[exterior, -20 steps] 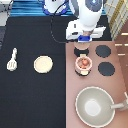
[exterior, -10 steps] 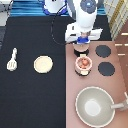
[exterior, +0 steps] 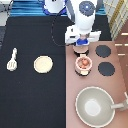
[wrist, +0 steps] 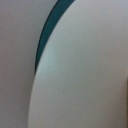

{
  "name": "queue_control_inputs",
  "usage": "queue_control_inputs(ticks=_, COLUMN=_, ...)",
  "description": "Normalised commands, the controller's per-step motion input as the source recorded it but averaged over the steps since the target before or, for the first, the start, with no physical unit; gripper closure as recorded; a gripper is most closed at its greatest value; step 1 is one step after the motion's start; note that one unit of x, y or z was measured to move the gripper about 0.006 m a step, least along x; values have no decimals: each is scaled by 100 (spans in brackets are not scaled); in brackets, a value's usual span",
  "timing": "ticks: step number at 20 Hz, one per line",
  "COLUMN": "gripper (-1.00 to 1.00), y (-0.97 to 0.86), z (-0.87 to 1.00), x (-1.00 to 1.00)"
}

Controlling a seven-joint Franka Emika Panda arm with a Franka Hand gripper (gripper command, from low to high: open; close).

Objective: Take the lid off the pot, put the pot on the plate, and use the tool to push the pot to the front of the table.

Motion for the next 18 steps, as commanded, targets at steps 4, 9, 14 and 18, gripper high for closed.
queue_control_inputs(ticks=4, gripper=-100, y=13, z=48, x=-19)
queue_control_inputs(ticks=9, gripper=-100, y=6, z=82, x=1)
queue_control_inputs(ticks=14, gripper=-100, y=-1, z=71, x=49)
queue_control_inputs(ticks=18, gripper=-100, y=-10, z=39, x=81)
